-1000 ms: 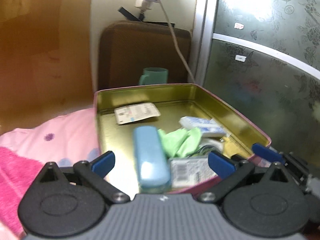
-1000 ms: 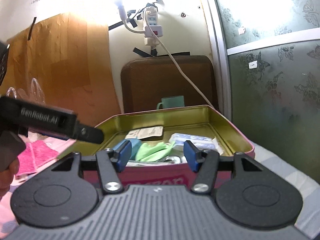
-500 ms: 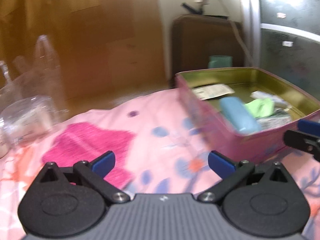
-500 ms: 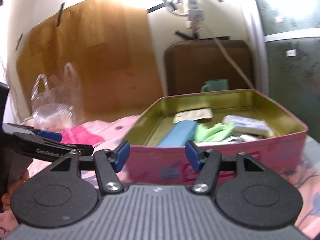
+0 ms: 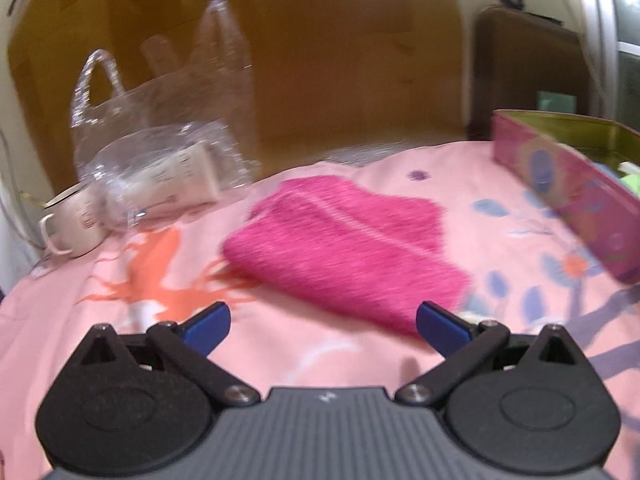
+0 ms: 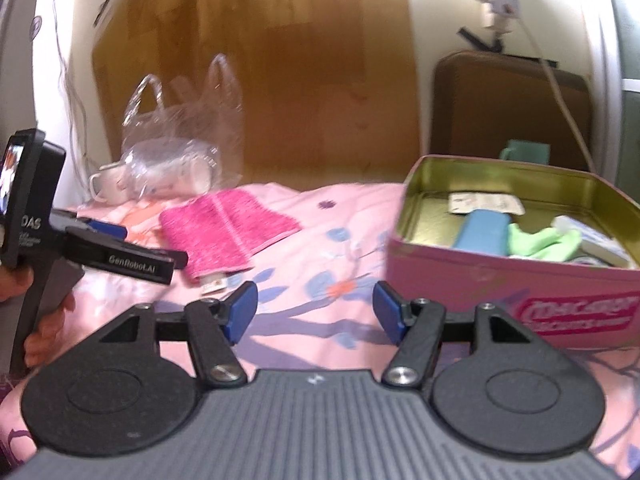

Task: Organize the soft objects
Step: 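Move the right gripper back toward the pink towel, then grasp the pink towel by its edge with the right gripper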

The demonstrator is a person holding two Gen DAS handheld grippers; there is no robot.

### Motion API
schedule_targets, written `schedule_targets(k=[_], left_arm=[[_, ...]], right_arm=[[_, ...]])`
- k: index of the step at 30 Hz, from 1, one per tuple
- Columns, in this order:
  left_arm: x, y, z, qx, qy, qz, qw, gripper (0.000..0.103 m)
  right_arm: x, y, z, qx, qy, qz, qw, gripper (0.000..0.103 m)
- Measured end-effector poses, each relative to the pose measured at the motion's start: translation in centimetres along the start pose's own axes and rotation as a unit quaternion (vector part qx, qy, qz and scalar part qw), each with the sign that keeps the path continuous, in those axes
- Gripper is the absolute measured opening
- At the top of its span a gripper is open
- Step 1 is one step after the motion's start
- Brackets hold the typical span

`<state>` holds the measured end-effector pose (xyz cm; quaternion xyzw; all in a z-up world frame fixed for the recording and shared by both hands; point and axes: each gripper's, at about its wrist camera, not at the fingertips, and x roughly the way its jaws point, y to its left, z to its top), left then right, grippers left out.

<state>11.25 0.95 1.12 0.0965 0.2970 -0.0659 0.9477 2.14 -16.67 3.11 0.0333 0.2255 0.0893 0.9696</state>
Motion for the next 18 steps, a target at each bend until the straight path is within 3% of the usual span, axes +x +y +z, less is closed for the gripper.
schedule_targets(k=[4, 7, 12, 18], left_arm=[[0.7, 2.4, -0.4, -0.01, 0.002, 0.027, 0.9996, 0.102], [1.3, 5.0, -0.9, -0.044, 0.001, 0.048, 0.9978, 0.102], [1.3, 8.7, -1.4, -0.147, -0.004, 0.015, 0.9891, 0.102], [1.4, 10.8, -2.1, -0.215, -0.001, -0.008, 0.9765, 0.102]], right_arm=[[1.7, 2.0, 0.3, -0.023, 0.019, 0.02, 0.999, 0.067], [3.3, 3.5, 0.7, -0.047, 0.029, 0.034, 0.998, 0.067], [7.8, 6.3, 2.2, -0.078, 0.055, 0.065, 0.993, 0.068], [13.5, 9.4, 4.0, -0.104, 0.093, 0.097, 0.985, 0.065]])
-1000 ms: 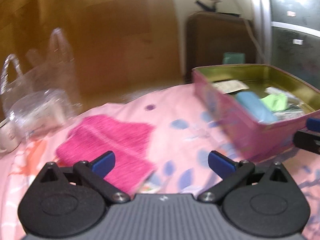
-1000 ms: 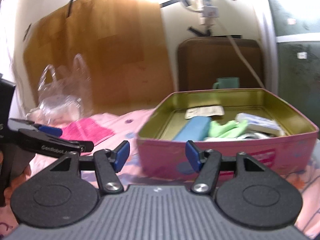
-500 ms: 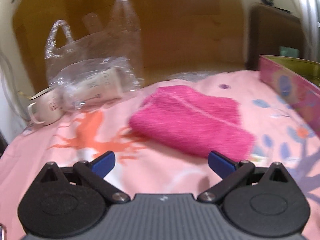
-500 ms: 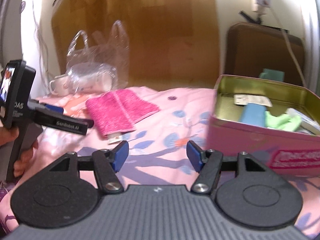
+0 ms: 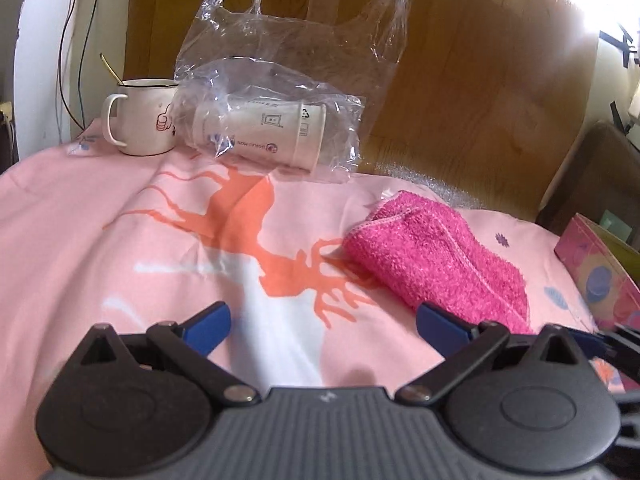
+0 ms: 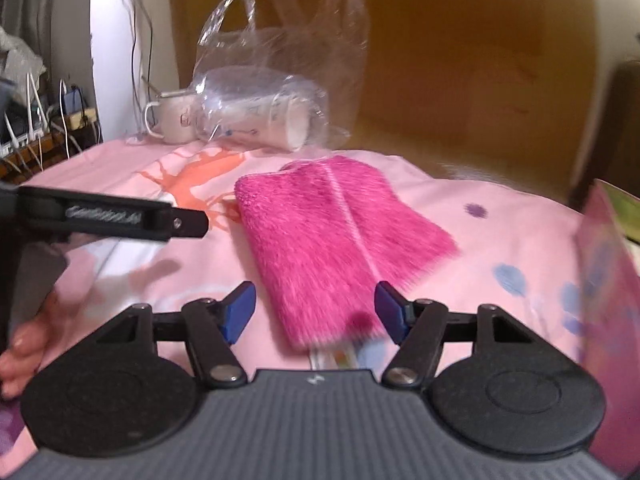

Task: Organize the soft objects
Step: 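Grasp the pink towel by its edge with the right gripper, then carry the pink towel into the pink tin and release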

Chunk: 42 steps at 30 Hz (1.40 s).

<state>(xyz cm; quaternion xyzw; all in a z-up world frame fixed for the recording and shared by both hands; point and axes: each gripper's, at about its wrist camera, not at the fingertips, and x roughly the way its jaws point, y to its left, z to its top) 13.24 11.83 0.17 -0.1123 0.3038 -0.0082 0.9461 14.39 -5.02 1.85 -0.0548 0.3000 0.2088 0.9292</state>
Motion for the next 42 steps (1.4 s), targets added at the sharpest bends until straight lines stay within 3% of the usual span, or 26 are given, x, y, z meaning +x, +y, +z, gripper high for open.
schedule_targets(k=[2, 4, 7, 10, 18, 21, 23, 27, 29, 31, 33, 36, 37, 39, 41, 42], left_arm=[[-0.1, 0.1, -0.1, -0.003, -0.002, -0.004, 1.0, 0.102], [-0.1, 0.1, 0.0, 0.0, -0.005, -0.008, 1.0, 0.102], [0.0, 0.2, 0.1, -0.003, -0.009, -0.016, 0.9998, 0.102], [-0.1, 0.6, 0.2, -0.015, -0.01, -0.028, 0.9995, 0.102], [-1.1, 1.1, 0.2, -0.035, -0.031, -0.094, 0.9944, 0.102], [-1.2, 0.3, 0.0, -0.02, -0.032, -0.089, 0.9953, 0.102], [-1.4, -0.2, -0.1, -0.011, -0.034, -0.087, 0.9955, 0.102], [-2.5, -0.4, -0.3, -0.019, -0.036, -0.095, 0.9947, 0.102], [-2.9, -0.5, -0.6, -0.028, -0.026, -0.105, 0.9937, 0.102], [-3.2, -1.0, -1.0, -0.032, -0.01, -0.12, 0.9922, 0.102], [-3.1, -2.1, -1.3, -0.027, 0.012, -0.13, 0.9911, 0.102], [-2.0, -4.7, -1.4, -0.003, 0.04, -0.133, 0.9903, 0.098], [-1.5, -5.7, -1.5, 0.009, 0.047, -0.125, 0.991, 0.096], [0.0, -7.7, -1.9, 0.04, 0.072, -0.104, 0.9912, 0.095], [0.6, -9.6, -2.7, 0.095, 0.054, -0.068, 0.9917, 0.096], [0.7, -10.0, -3.0, 0.107, 0.05, -0.059, 0.9913, 0.096]], right_arm=[[1.3, 0.1, 0.5, -0.013, 0.017, -0.006, 1.0, 0.026], [1.0, -0.8, 1.1, 0.008, 0.011, 0.006, 1.0, 0.012], [-1.6, -3.0, 1.8, 0.076, -0.024, 0.014, 0.997, 0.012], [-5.1, -4.3, 0.8, 0.132, -0.032, 0.055, 0.989, 0.012], [-11.5, -1.9, -6.4, 0.141, 0.043, 0.204, 0.968, 0.012], [-11.6, -1.7, -6.3, 0.132, 0.027, 0.182, 0.974, 0.012], [-10.6, -3.2, -5.4, 0.167, 0.008, 0.164, 0.972, 0.012], [-7.2, -7.3, -4.5, 0.254, 0.007, 0.121, 0.96, 0.012], [-5.4, -8.8, -5.2, 0.31, 0.026, 0.124, 0.942, 0.013], [-4.5, -9.3, -5.8, 0.33, 0.017, 0.129, 0.935, 0.011], [-4.6, -9.0, -5.6, 0.325, 0.011, 0.125, 0.938, 0.011], [-5.4, -7.8, -5.5, 0.28, -0.004, 0.104, 0.954, 0.014], [-5.6, -7.3, -5.3, 0.264, -0.009, 0.098, 0.96, 0.019], [-6.8, -6.6, -4.9, 0.22, -0.025, 0.071, 0.973, 0.039], [-7.9, -6.5, -4.9, 0.149, -0.054, 0.025, 0.987, 0.056], [-8.0, -5.9, -4.8, 0.11, -0.067, 0.015, 0.992, 0.057]])
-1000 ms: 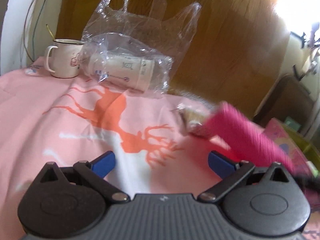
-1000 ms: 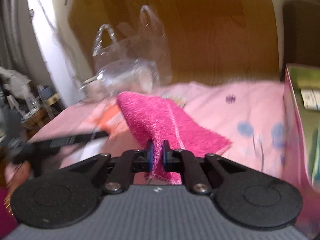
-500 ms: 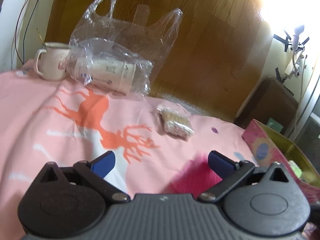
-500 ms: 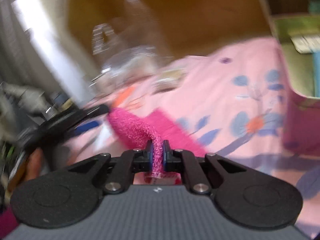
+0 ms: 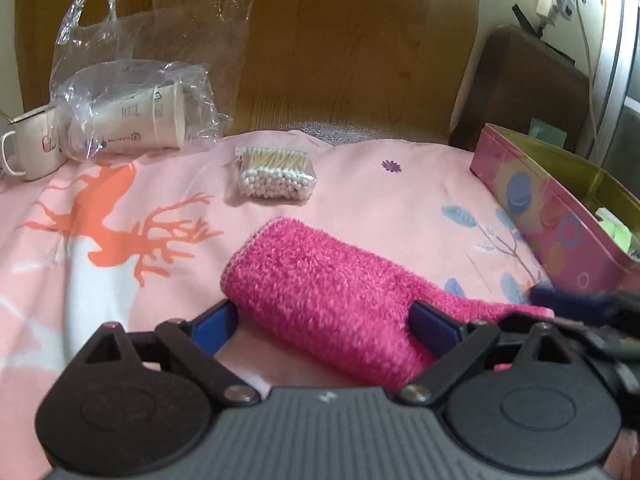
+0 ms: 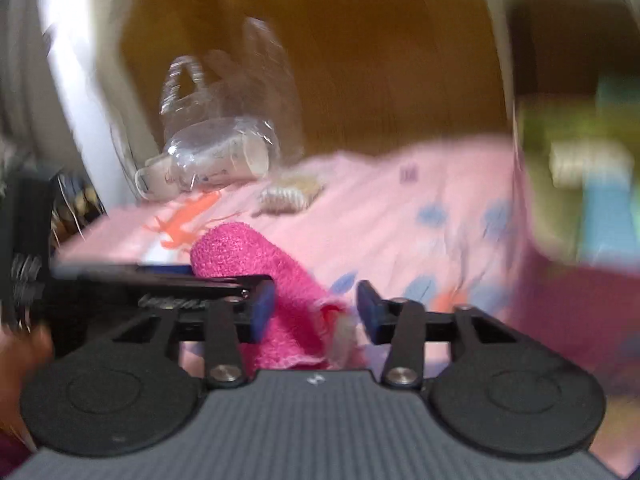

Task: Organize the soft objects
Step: 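Carry the pink towel into the pink tin and release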

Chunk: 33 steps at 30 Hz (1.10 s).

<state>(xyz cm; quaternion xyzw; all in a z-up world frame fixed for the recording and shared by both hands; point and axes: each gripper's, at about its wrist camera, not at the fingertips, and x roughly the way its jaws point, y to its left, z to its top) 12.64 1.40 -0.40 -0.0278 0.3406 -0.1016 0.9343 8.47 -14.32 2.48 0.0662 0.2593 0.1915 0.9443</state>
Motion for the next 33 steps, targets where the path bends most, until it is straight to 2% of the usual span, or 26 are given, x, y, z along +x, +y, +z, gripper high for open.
schedule_targets(k=[2, 5, 8, 9, 10, 11, 12, 13, 14, 17, 20, 25, 30, 32, 33], left_arm=[[0.0, -0.1, -0.1, 0.004, 0.0, 0.004, 1.0, 0.095], [-0.1, 0.7, -0.1, -0.013, -0.001, -0.011, 0.9999, 0.096], [-0.5, 1.1, -0.1, -0.033, 0.002, -0.027, 0.9991, 0.095], [-0.5, 1.2, 0.1, -0.041, 0.004, -0.032, 0.9987, 0.088], [-0.4, 1.2, 0.2, -0.046, 0.005, -0.036, 0.9983, 0.069], [-0.5, 0.8, 0.3, -0.047, 0.006, -0.039, 0.9981, 0.058], [-0.5, 0.4, 0.3, -0.044, 0.006, -0.042, 0.9981, 0.037], [-0.5, 0.0, 0.4, -0.04, 0.009, -0.05, 0.9979, 0.022], [-0.5, -0.5, 0.4, -0.039, 0.012, -0.057, 0.9975, 0.019], [-1.1, -1.4, 0.7, -0.046, 0.012, -0.094, 0.9944, 0.019], [-2.5, -3.1, 2.0, -0.033, -0.011, -0.116, 0.9926, 0.02], [-3.3, -8.0, 5.9, 0.01, -0.042, -0.174, 0.9838, 0.021], [-0.7, -15.7, 8.8, 0.073, -0.04, -0.221, 0.9718, 0.023], [1.0, -18.7, 9.3, 0.093, -0.028, -0.234, 0.9674, 0.029], [2.1, -20.1, 9.5, 0.101, -0.02, -0.238, 0.9657, 0.042]], right_arm=[[-0.4, 0.4, -0.5, -0.054, 0.0, -0.006, 0.999, 0.061], [0.7, 0.2, -1.3, -0.077, 0.036, 0.016, 0.996, 0.063], [1.8, 1.1, -1.7, -0.106, 0.052, 0.015, 0.993, 0.064], [2.1, 1.3, -1.6, -0.106, 0.055, 0.016, 0.993, 0.064], [2.4, 1.2, -1.4, -0.102, 0.059, 0.021, 0.993, 0.057], [2.7, 1.2, -1.2, -0.098, 0.06, 0.032, 0.993, 0.044], [3.0, 1.3, -1.2, -0.096, 0.058, 0.041, 0.993, 0.036], [2.9, 1.2, -1.2, -0.095, 0.057, 0.053, 0.992, 0.023], [2.6, 1.4, -1.3, -0.095, 0.054, 0.057, 0.992, 0.021], [1.3, 1.4, -1.3, -0.097, 0.025, 0.046, 0.994, 0.02], [-1.1, 0.1, -0.1, -0.075, -0.02, 0.029, 0.997, 0.02], [-4.9, -3.1, 1.6, -0.081, -0.092, -0.059, 0.991, 0.02], [-7.5, -8.2, 1.7, -0.038, -0.111, -0.138, 0.984, 0.021], [-7.8, -10.2, 1.6, -0.011, -0.107, -0.161, 0.981, 0.021], [-7.8, -11.1, 1.6, -0.001, -0.104, -0.171, 0.98, 0.021]])
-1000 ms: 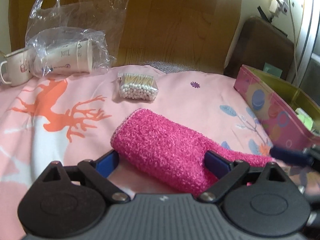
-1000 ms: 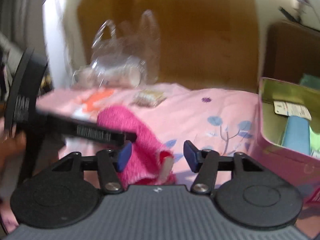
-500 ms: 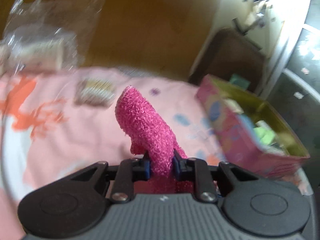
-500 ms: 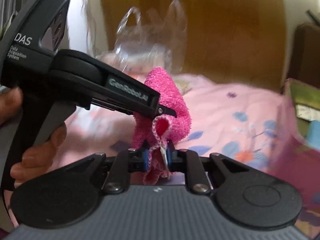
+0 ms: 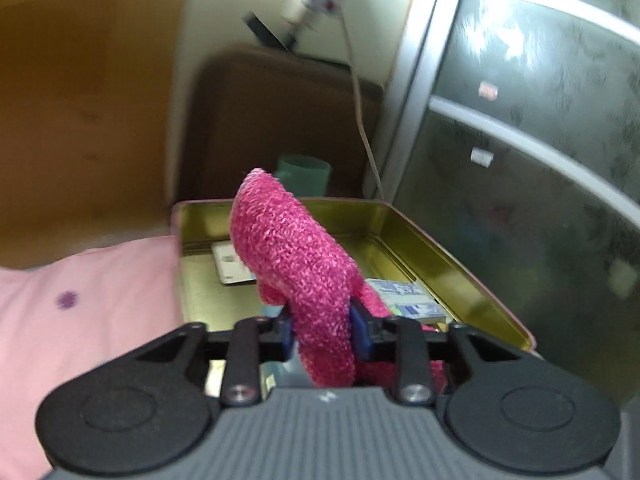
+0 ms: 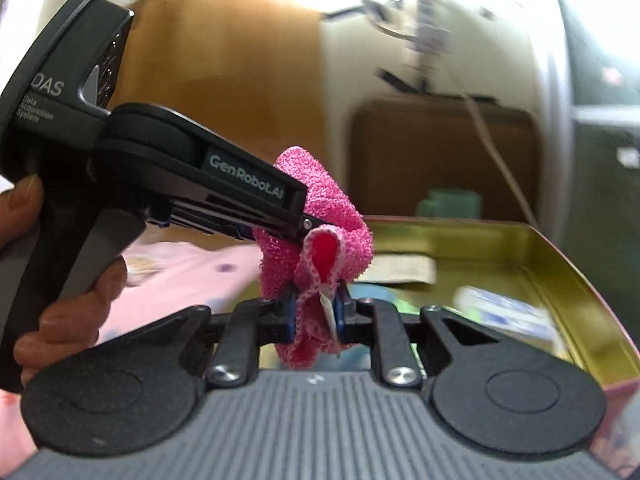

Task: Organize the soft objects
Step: 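Carry the pink towel into the pink tin and release, then move the right gripper to the bag of cotton swabs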

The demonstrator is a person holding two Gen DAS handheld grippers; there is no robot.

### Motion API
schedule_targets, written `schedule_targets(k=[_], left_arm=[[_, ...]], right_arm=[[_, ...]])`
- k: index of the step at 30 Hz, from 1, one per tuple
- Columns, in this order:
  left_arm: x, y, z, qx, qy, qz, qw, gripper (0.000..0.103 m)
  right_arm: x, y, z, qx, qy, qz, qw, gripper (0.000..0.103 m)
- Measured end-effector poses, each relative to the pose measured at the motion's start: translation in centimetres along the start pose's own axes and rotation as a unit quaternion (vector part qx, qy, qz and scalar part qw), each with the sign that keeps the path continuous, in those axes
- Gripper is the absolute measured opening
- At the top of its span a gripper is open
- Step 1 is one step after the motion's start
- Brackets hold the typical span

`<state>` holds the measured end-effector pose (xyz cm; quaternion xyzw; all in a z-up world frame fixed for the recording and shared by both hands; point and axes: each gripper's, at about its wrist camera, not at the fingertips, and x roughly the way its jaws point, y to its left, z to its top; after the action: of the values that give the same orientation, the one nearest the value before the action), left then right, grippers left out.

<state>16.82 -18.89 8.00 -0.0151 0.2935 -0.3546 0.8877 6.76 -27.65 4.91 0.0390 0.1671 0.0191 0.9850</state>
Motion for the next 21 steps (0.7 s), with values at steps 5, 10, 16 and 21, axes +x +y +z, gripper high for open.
schedule_targets(k=[5, 10, 16, 21], left_arm=[[6.8, -1.9, 1.2, 0.023, 0.035, 0.053, 0.9977, 0.099], [7.4, -1.3, 1.7, 0.014, 0.023, 0.092, 0.9954, 0.1], [2.9, 0.3, 0.7, 0.013, -0.012, 0.103, 0.9945, 0.1], [-1.0, 1.1, -1.3, 0.009, -0.036, 0.11, 0.9932, 0.1]], right_arm=[[3.2, -2.2, -0.5, 0.01, 0.022, -0.087, 0.996, 0.049], [2.0, -3.1, -1.2, 0.034, -0.011, -0.098, 0.994, 0.075], [-1.5, -1.4, -2.1, 0.048, -0.085, -0.133, 0.986, 0.075], [-3.0, 0.5, -2.6, 0.058, -0.105, -0.093, 0.988, 0.075]])
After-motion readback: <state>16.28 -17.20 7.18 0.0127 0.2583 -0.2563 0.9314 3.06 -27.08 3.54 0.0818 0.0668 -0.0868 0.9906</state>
